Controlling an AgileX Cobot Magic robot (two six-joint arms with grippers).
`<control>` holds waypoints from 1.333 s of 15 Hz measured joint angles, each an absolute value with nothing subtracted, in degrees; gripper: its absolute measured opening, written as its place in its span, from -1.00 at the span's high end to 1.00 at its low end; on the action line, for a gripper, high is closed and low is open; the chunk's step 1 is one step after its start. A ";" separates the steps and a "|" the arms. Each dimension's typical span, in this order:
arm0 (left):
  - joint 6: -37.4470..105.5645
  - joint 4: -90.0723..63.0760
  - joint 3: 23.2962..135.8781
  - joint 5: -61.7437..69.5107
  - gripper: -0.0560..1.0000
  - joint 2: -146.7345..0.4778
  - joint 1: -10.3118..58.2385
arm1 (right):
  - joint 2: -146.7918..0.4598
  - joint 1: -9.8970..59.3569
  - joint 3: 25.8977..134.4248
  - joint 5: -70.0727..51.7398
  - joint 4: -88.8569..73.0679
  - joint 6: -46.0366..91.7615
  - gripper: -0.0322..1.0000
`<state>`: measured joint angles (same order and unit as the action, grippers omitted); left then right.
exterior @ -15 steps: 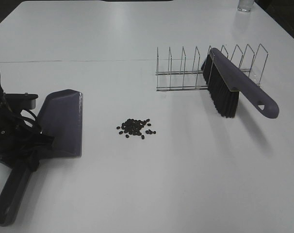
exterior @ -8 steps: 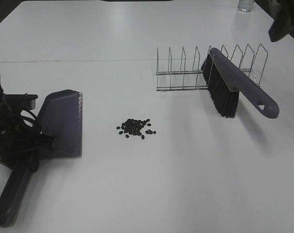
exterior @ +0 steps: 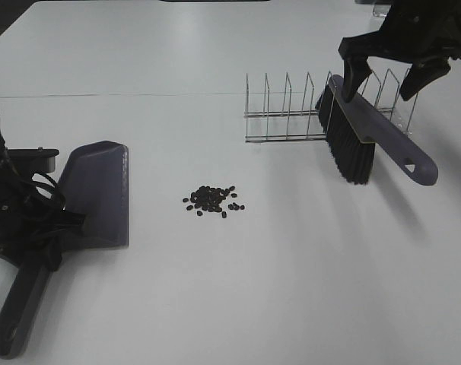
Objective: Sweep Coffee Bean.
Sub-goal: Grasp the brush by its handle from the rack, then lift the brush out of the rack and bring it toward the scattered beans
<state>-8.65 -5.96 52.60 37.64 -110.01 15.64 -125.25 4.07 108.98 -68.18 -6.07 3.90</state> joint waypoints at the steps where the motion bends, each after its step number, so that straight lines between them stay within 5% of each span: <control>1: -8.65 -6.07 52.60 37.70 0.22 -110.01 15.64 | -128.86 4.07 111.21 -69.21 -6.19 3.90 -0.65; 8: -8.65 -6.19 52.60 37.87 0.23 -109.89 15.64 | -137.51 4.07 113.85 -69.79 -6.25 3.90 -0.56; 13: -8.65 -6.47 52.60 38.04 0.23 -109.89 15.64 | -137.51 4.07 113.96 -69.90 -6.65 3.90 0.07; 14: -8.65 -6.47 52.60 38.04 0.23 -109.89 15.64 | -137.51 4.07 114.02 -69.90 -6.70 3.90 0.40; 20: -8.65 -6.53 52.60 38.10 0.23 -109.89 15.64 | -137.51 4.07 114.02 -69.90 -6.13 3.90 0.39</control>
<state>-8.65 -6.53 52.60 38.10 -109.89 15.64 -137.51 4.07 114.02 -69.90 -6.13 3.90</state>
